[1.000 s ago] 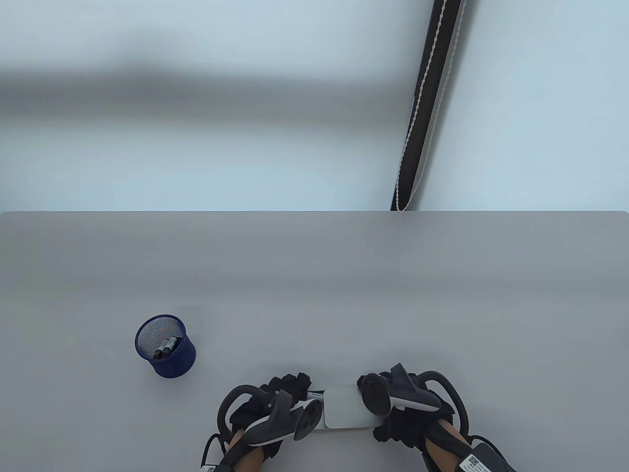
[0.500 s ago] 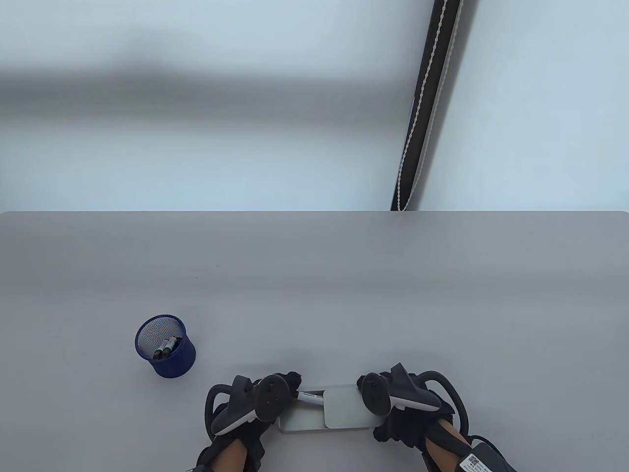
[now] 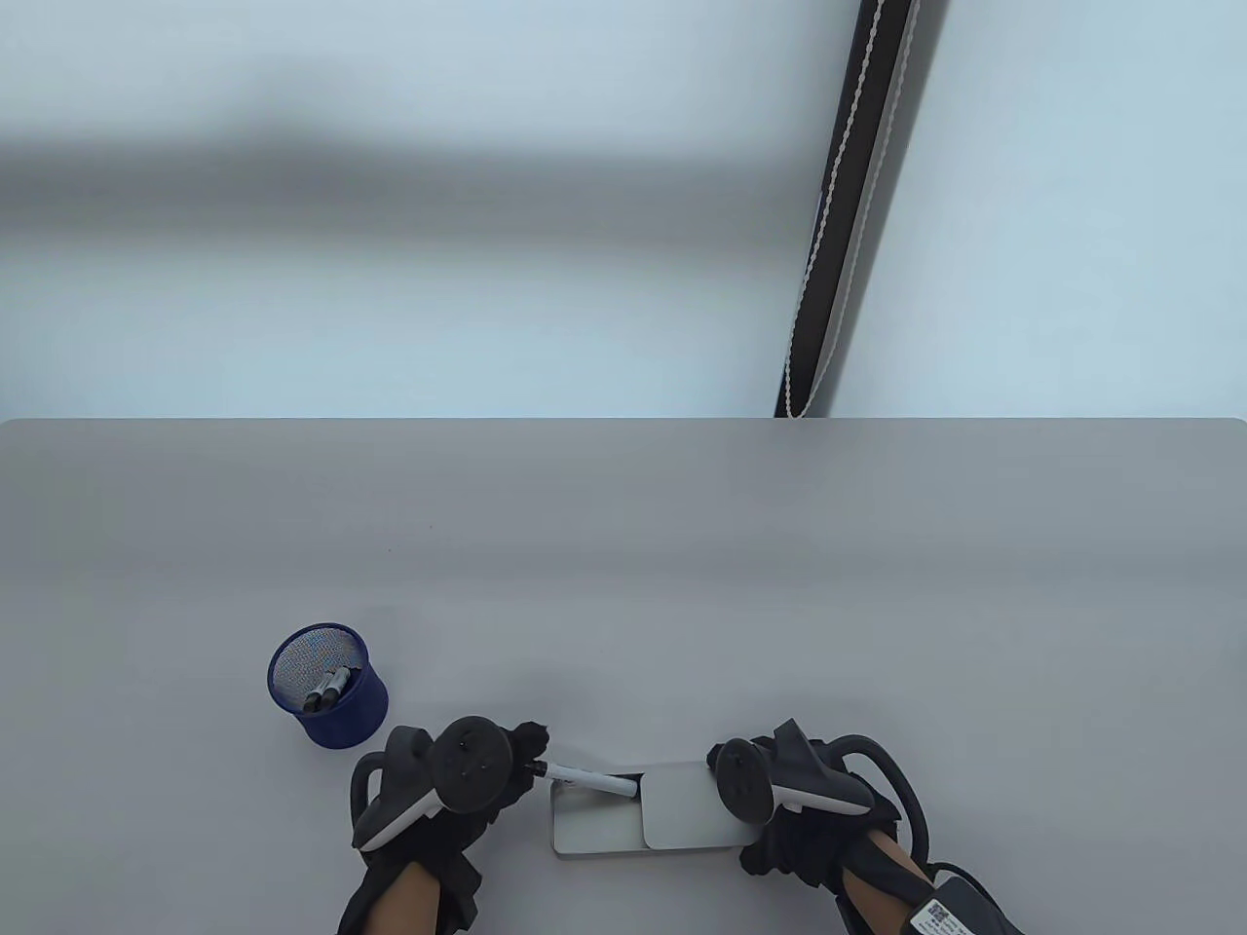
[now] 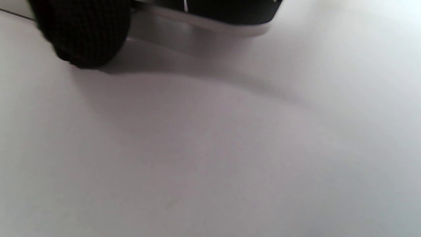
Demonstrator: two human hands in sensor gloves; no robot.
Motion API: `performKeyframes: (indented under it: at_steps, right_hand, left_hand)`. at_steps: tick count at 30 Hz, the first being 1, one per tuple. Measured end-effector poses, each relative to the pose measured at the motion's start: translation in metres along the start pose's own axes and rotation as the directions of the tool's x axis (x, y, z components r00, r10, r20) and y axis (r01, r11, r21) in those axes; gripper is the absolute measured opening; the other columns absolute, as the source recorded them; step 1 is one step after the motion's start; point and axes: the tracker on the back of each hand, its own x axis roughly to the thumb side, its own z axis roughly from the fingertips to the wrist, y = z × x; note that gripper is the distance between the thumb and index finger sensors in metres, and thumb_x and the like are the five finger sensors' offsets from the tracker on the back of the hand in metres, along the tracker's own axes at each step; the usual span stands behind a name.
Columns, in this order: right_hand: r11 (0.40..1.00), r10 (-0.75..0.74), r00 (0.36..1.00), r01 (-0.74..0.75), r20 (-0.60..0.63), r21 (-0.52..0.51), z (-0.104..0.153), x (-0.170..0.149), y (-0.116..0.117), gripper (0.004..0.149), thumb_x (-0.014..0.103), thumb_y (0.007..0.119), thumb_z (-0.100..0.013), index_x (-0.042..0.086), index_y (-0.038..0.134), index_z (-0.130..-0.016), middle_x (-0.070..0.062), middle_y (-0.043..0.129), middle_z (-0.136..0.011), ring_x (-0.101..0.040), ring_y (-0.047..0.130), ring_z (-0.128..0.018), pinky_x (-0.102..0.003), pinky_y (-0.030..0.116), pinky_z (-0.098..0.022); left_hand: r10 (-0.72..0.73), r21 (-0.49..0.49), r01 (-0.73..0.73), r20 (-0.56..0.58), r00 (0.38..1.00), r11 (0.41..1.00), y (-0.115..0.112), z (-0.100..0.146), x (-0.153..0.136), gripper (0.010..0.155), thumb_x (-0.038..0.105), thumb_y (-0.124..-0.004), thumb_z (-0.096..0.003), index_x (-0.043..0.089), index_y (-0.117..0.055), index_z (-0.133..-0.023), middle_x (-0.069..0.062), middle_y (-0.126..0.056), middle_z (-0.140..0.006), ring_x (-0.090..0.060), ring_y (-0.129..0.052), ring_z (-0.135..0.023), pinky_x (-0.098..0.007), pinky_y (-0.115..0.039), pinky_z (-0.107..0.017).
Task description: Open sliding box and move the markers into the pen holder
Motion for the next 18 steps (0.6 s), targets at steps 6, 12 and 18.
performKeyframes:
  at_steps: [6,12,18]
  right_hand:
    - [1.000,-0.001,1.000,0.001,0.000,0.001,0.000,0.000,0.000,0.074,0.055,0.075,-0.035,0.039,0.029,-0.091,-0.002,0.036,-0.103,-0.030,0.042,-0.098,-0.048,0.042,-0.075]
    - [1.000,0.000,1.000,0.000,-0.001,0.001,0.000,-0.001,0.000,0.074,0.055,0.075,-0.035,0.038,0.029,-0.091,-0.002,0.036,-0.103,-0.030,0.042,-0.098,-0.048,0.042,-0.075]
    - [1.000,0.001,1.000,-0.001,-0.002,0.001,0.000,-0.001,0.000,0.074,0.055,0.075,-0.035,0.038,0.029,-0.091,-0.002,0.036,-0.103,-0.030,0.042,-0.098,-0.048,0.042,-0.075]
  left_hand:
    - [0.054,0.148,-0.052,-0.013,0.998,0.988,0.035,0.020,-0.003,0.051,0.044,-0.078,-0.0485,0.039,-0.078,-0.099,0.014,-0.093,-0.093,-0.005,-0.103,-0.074,-0.019,-0.094,-0.054]
    - [0.139,0.485,-0.074,-0.098,0.985,0.871,0.073,0.057,-0.015,0.051,0.044,-0.079,-0.0490,0.037,-0.078,-0.099,0.013,-0.093,-0.094,-0.007,-0.103,-0.075,-0.021,-0.093,-0.055]
    - [0.157,0.692,0.071,-0.261,0.952,0.719,0.093,0.087,-0.026,0.051,0.043,-0.080,-0.0503,0.036,-0.077,-0.100,0.012,-0.091,-0.095,-0.009,-0.101,-0.076,-0.023,-0.092,-0.057]
